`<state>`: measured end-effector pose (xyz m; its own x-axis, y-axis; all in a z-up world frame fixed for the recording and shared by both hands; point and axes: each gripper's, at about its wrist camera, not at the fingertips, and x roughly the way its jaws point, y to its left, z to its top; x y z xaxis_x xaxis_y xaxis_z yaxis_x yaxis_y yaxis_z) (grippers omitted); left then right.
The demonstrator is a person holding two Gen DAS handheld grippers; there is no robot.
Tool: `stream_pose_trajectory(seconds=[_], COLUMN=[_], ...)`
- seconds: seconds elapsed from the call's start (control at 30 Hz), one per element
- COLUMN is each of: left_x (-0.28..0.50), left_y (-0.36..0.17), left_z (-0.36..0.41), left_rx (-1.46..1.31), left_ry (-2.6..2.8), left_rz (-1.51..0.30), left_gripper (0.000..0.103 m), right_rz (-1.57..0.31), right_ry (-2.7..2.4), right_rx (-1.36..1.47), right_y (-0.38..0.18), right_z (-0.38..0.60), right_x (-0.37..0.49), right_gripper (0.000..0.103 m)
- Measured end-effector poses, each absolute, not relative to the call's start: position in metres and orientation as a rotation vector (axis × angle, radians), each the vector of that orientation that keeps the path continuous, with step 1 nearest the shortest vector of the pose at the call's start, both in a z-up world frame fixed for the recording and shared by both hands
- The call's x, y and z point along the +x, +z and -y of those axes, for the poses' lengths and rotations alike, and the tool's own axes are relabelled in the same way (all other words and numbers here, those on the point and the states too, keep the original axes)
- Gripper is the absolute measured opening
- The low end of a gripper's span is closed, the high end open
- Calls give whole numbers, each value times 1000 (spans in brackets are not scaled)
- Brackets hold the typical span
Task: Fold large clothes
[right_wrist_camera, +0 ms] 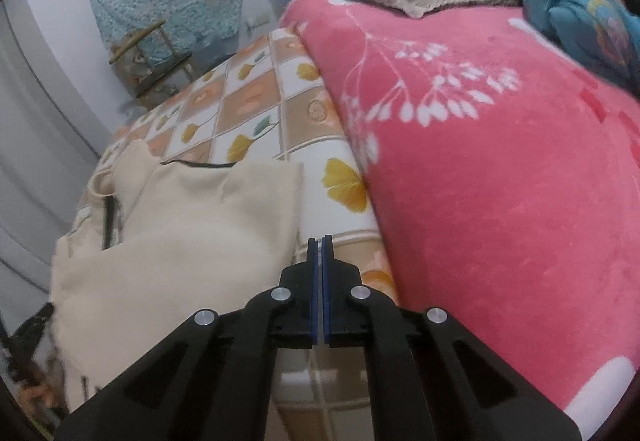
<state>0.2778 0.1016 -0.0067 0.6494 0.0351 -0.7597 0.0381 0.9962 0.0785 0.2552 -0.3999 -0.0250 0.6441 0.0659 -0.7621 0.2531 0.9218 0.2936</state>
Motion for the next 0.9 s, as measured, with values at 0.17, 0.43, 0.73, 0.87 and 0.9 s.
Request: stream_pose_trajectory(seconds=[0.17,0.43,0.73,0.87,0.9], left_x=[275,255,256,243,240], left_y=[-1,21,-11,5,8], left_z=[-110,-97,-93,-97,-98], left_rx=[47,28,40,33,29], left_ry=[6,-154,-117,-119,-124], left_rz=[-868,-837,-942,-915,-909], left_gripper=[11,30,37,54,57], right_rz=[-868,-830,-948,-921,-915], right_ry=[-32,131,103,86,93], right_rx=[400,177,87,60,57], right_y=[-13,3,-32,-16,-13], right_z=[388,330,312,303,299], right_x=[238,204,202,195,192], right_gripper=[19,37,38,39,40])
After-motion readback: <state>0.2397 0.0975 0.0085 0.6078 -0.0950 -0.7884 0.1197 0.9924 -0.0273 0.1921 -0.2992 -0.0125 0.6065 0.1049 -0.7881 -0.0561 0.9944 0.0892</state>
